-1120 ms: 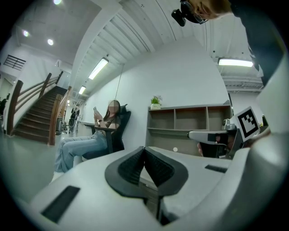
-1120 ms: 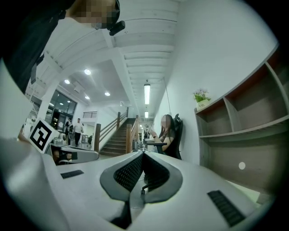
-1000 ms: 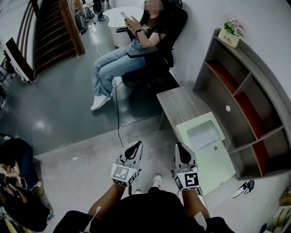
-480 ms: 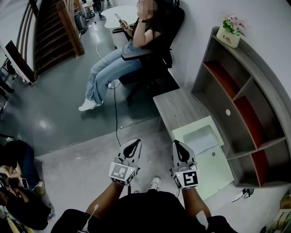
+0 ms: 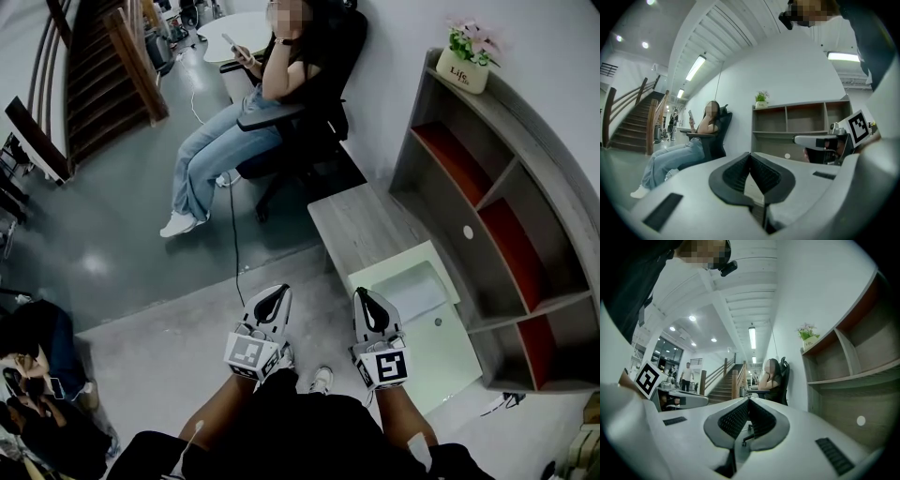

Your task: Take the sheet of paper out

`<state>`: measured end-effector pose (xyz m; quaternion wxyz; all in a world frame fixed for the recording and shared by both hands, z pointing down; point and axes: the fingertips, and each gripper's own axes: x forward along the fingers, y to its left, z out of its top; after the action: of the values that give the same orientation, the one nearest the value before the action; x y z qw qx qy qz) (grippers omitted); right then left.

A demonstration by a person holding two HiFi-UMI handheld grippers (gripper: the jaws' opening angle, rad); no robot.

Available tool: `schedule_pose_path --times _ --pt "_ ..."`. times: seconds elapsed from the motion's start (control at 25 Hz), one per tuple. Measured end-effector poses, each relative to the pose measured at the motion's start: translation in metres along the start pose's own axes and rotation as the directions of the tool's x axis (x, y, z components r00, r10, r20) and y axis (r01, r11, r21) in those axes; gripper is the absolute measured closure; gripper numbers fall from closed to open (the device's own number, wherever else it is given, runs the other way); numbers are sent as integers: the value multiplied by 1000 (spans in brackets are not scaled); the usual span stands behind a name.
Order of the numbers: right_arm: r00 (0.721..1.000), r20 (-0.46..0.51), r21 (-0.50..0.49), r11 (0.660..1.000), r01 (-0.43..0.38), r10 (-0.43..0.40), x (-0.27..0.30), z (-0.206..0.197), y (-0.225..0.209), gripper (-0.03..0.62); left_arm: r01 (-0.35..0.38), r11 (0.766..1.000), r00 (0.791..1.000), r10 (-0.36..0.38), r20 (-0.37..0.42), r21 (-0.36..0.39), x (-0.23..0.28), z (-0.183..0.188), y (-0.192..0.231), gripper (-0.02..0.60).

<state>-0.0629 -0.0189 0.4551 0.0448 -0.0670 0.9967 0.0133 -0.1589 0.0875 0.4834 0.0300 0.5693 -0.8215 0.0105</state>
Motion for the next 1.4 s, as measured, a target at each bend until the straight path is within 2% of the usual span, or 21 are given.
schedule_pose_path --times 0.24,0.48,0.92,1.2,1.4 --pt "999 -10 -12 999 39 -39 10 -3 -21 572 32 999 999 -32 -2 -16 29 -2 1 574" --pt "993 5 -29 993 117 -116 27 -2 -49 572 120 993 993 -120 9 22 75 5 3 574" --pt "965 6 -48 964 262 -262 65 1 -94 572 242 970 970 -242 14 0 150 13 24 574" --pt "918 -36 -19 918 395 -396 79 -16 -115 572 329 944 944 -329 21 -2 189 16 38 574" --pt "874 -41 -37 875 482 -484 83 -13 -128 572 423 906 906 -423 31 4 218 25 38 574"
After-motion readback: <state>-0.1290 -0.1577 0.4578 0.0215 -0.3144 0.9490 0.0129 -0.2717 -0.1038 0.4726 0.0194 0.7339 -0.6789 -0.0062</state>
